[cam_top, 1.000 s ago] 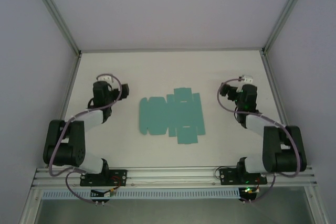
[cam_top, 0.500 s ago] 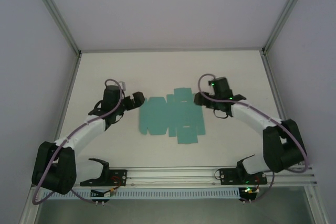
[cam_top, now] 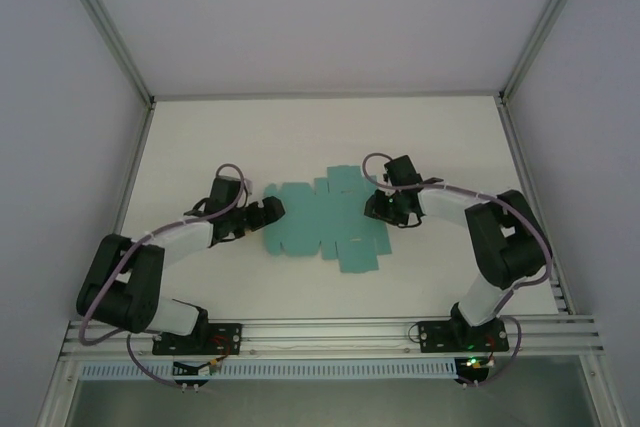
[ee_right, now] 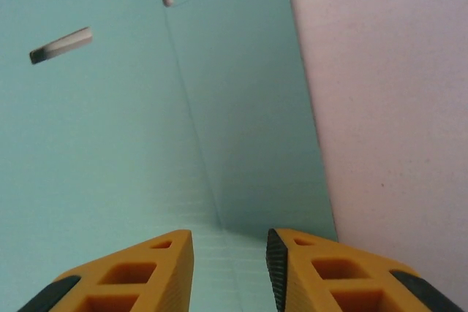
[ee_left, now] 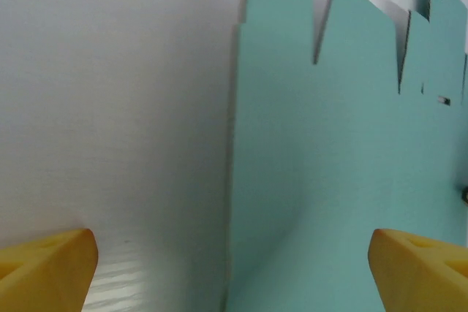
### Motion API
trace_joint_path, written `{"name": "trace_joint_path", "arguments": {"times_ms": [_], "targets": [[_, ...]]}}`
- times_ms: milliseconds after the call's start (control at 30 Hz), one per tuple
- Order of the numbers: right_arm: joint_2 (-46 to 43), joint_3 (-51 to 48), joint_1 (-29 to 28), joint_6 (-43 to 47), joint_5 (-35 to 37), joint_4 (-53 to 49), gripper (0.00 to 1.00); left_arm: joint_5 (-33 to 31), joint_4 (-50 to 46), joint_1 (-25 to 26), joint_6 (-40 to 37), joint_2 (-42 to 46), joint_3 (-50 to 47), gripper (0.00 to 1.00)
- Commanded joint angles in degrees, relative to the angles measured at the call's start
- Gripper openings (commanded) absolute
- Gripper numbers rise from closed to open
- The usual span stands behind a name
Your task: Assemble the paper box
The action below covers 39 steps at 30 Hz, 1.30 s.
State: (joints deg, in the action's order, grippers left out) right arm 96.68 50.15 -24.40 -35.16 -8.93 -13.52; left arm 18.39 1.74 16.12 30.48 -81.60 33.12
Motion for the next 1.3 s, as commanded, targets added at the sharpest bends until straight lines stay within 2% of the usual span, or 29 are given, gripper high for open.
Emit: {"name": "trace_joint_path", "arguments": {"times_ms": [0, 167, 267, 367, 433, 500, 567, 633, 667, 767, 833, 967, 1033, 1067, 1100, 1267], "targets": [[3.9, -2.0, 0.1, -1.0, 1.3, -0.7, 0.34, 8.5, 6.4, 0.8, 0.8, -3.1, -0.2, 0.90], [5.7, -2.8, 0.2, -1.7, 1.6, 0.1, 0.34, 14.8, 13.6, 1.5, 3.1, -5.3, -0.8, 0.82], [6.1, -4.0, 0.1, -2.3, -0.4, 2.1, 0.33, 16.5, 21.8, 2.1, 6.6, -4.2, -3.2, 0.70], [5.5, -5.8, 0.1, -2.6, -1.8, 4.7, 0.32, 16.1, 25.6, 2.4, 7.9, -3.0, -4.1, 0.55], [4.9, -6.1, 0.1, -2.2, -1.2, 4.2, 0.33, 16.0, 25.5, 2.5, 8.0, -2.1, -3.5, 0.41], [4.1, -6.3, 0.1, -1.7, -0.9, 4.0, 0.33, 16.0, 25.3, 2.8, 7.8, -0.7, -3.0, 0.32], [2.6, -6.2, 0.2, -0.9, -0.8, 3.6, 0.34, 15.7, 22.4, 3.2, 6.4, 1.2, -1.8, 0.24], [0.0, -5.6, 0.2, -0.5, -0.2, 2.2, 0.36, 14.4, 18.0, 3.6, 4.5, 3.3, -0.3, 0.03], [-1.5, -5.4, 0.2, 0.0, -0.2, 1.9, 0.37, 13.9, 16.5, 3.7, 3.9, 4.2, 0.2, 0.00], [-7.1, -4.2, 0.3, 1.9, 0.2, 0.2, 0.42, 14.4, 13.9, 3.8, 2.7, 7.4, 1.1, 0.00], [-11.2, -2.8, 0.7, 2.7, 1.2, -2.5, 0.50, 15.0, 13.1, 4.0, 2.7, 9.9, 1.4, 0.00], [-20.4, -2.8, 2.7, 5.5, -0.8, -4.6, 0.73, 17.6, 13.6, 4.1, 4.0, 15.2, 1.9, 0.00], [-25.4, -3.6, 4.6, 7.1, -3.1, -4.6, 0.90, 18.2, 12.9, 4.1, 5.5, 18.5, 2.6, 0.00], [-27.6, -4.1, 5.8, 8.0, -5.0, -4.2, 0.95, 18.6, 12.5, 4.1, 6.0, 20.1, 3.1, 0.00], [-29.8, -5.0, 7.6, 9.3, -9.2, -3.2, 0.96, 19.0, 12.5, 4.1, 6.9, 21.9, 3.6, 0.00], [-34.2, -6.9, 17.6, 6.4, -28.9, 1.6, 0.94, 18.0, 11.4, 4.0, 9.5, 30.5, 4.9, 0.00]]}}
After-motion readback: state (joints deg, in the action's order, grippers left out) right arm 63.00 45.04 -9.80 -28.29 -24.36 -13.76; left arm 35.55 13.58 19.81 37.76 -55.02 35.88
